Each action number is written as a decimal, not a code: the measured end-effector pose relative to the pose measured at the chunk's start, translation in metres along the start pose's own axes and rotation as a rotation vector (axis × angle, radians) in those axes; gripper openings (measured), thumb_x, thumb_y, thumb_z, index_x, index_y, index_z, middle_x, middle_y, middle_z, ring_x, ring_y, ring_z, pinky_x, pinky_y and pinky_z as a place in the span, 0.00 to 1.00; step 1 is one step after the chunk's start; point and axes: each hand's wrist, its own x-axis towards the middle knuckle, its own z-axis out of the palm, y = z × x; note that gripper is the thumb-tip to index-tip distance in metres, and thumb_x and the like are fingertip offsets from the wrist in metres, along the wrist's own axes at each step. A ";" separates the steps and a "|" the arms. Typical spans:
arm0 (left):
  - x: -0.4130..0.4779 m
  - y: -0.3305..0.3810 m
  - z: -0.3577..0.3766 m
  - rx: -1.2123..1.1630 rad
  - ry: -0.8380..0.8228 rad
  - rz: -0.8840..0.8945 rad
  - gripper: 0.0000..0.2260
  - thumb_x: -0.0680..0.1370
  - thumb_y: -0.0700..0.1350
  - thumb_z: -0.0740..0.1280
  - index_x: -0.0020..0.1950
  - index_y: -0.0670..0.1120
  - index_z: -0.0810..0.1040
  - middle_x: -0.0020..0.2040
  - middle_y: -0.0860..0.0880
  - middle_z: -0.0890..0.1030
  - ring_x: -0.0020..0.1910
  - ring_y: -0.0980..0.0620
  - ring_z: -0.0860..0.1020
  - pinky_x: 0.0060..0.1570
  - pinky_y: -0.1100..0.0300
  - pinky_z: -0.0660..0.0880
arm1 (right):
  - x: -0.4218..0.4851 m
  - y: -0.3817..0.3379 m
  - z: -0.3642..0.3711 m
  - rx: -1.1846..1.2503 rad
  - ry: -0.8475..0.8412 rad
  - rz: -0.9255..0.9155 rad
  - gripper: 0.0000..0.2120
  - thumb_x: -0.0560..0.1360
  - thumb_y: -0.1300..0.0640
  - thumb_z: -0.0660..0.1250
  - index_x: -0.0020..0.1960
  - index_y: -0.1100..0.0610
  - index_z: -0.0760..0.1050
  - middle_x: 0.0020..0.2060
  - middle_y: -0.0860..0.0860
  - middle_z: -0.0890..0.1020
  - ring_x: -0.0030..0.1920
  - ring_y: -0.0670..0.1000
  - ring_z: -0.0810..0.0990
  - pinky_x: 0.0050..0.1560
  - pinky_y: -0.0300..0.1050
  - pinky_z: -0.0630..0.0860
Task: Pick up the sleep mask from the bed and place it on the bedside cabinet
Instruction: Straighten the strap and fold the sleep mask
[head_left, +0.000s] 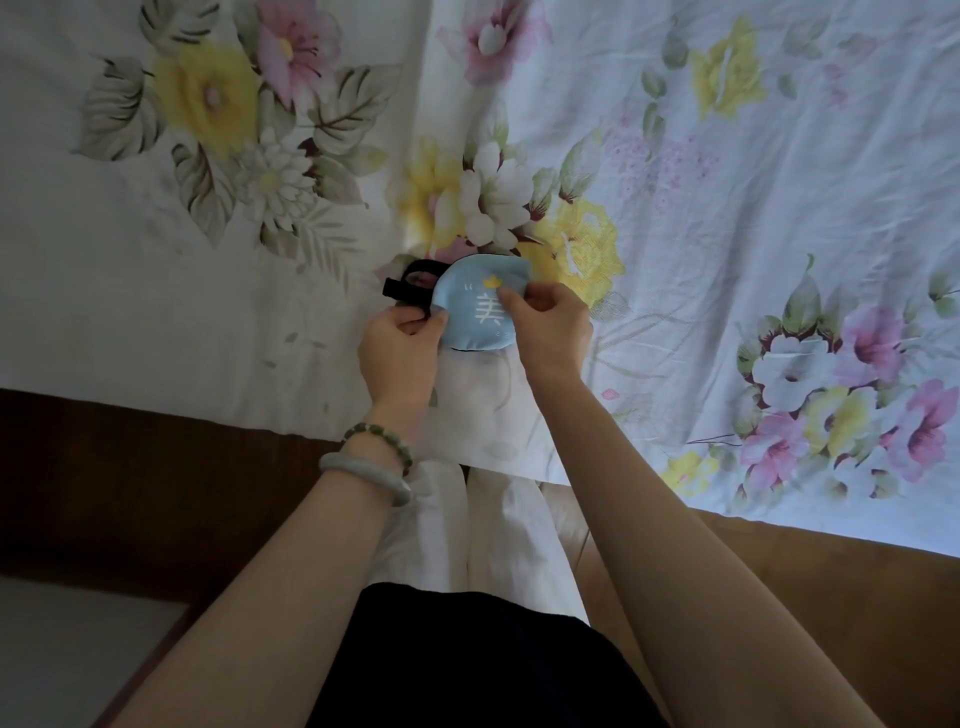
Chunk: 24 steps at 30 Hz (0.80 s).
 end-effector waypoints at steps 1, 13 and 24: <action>-0.001 0.003 0.001 0.018 -0.008 0.012 0.05 0.72 0.47 0.72 0.38 0.49 0.79 0.31 0.58 0.78 0.34 0.56 0.78 0.42 0.57 0.77 | 0.002 -0.001 0.000 -0.013 0.002 0.010 0.13 0.68 0.51 0.73 0.49 0.57 0.79 0.38 0.48 0.81 0.43 0.49 0.80 0.41 0.37 0.72; 0.008 0.000 -0.001 0.077 -0.085 0.037 0.07 0.73 0.46 0.71 0.35 0.53 0.81 0.31 0.56 0.80 0.34 0.56 0.80 0.38 0.60 0.76 | -0.029 0.037 0.009 -0.947 -0.210 -0.918 0.26 0.80 0.54 0.50 0.75 0.63 0.54 0.75 0.60 0.57 0.76 0.58 0.52 0.75 0.59 0.50; -0.006 0.007 -0.004 -0.193 -0.184 -0.066 0.08 0.70 0.44 0.68 0.32 0.49 0.72 0.32 0.50 0.76 0.34 0.54 0.73 0.39 0.57 0.71 | -0.023 0.018 -0.009 0.272 -0.020 -0.034 0.18 0.73 0.63 0.64 0.63 0.60 0.72 0.52 0.51 0.79 0.52 0.47 0.78 0.50 0.33 0.74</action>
